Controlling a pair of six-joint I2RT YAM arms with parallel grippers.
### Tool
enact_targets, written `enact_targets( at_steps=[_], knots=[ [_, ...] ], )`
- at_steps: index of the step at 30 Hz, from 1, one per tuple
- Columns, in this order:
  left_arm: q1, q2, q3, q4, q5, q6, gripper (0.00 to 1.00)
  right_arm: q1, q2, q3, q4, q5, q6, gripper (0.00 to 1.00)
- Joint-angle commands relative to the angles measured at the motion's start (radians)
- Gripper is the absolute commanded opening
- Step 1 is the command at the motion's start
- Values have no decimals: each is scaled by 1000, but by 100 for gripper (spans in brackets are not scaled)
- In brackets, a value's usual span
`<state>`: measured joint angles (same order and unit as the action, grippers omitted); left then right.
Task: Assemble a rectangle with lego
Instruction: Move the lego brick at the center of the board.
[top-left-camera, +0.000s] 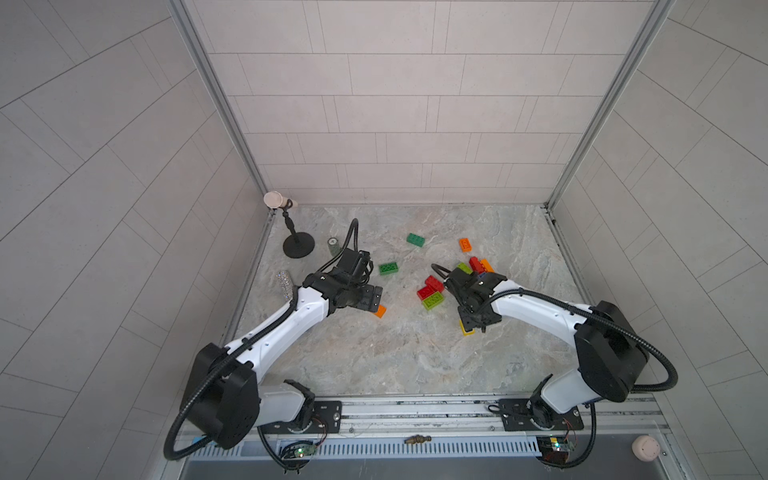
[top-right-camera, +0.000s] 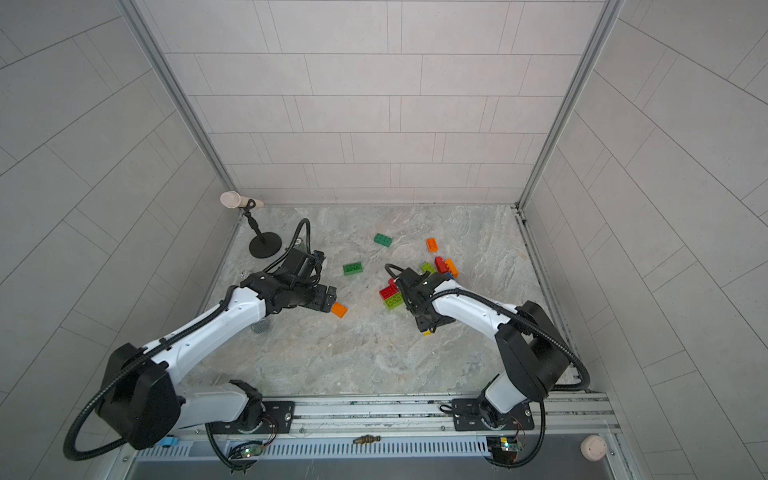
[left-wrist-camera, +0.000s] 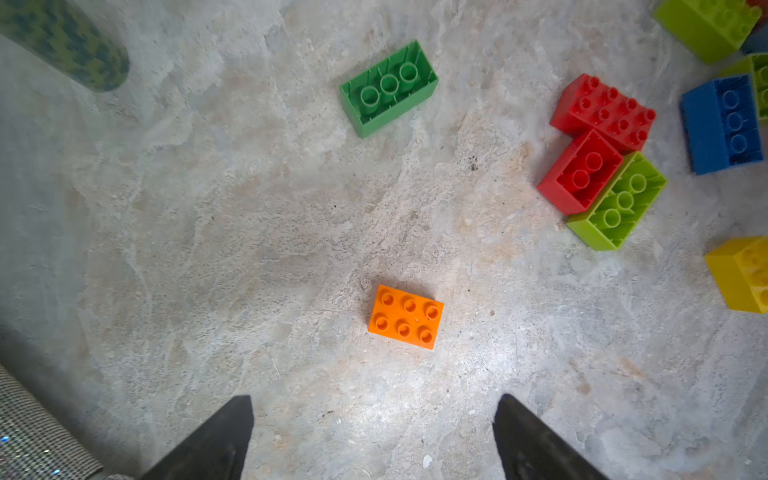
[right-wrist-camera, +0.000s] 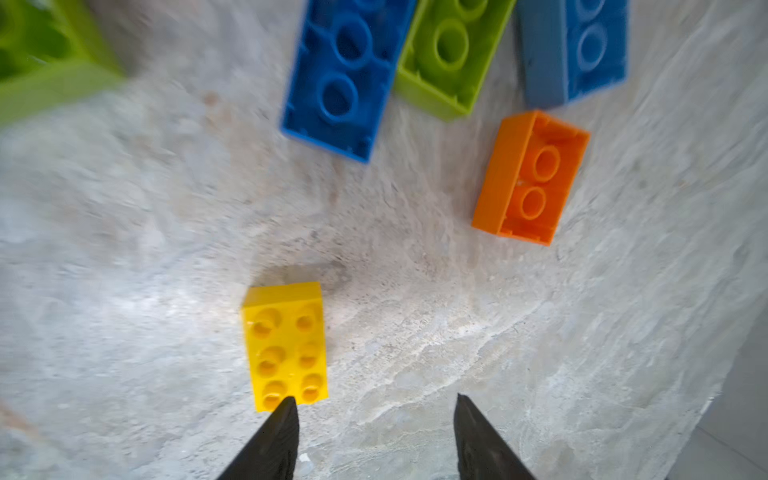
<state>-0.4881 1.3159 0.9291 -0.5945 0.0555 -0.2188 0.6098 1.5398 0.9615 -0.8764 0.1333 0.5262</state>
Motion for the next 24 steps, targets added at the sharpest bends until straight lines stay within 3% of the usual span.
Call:
enact_targets(
  at_steps=[1, 9, 19, 24],
  knots=[
    [9, 30, -7, 5, -20, -61, 95, -24, 7, -40, 66, -160, -82, 61],
    [75, 120, 16, 26, 64, -85, 90, -38, 88, -38, 128, -139, -107, 55],
    [111, 143, 36, 36, 48, -89, 88, -19, 10, 20, 96, -166, -32, 60],
    [129, 141, 36, 51, 27, -97, 87, 6, 60, 22, 132, -162, -10, 63]
  ],
)
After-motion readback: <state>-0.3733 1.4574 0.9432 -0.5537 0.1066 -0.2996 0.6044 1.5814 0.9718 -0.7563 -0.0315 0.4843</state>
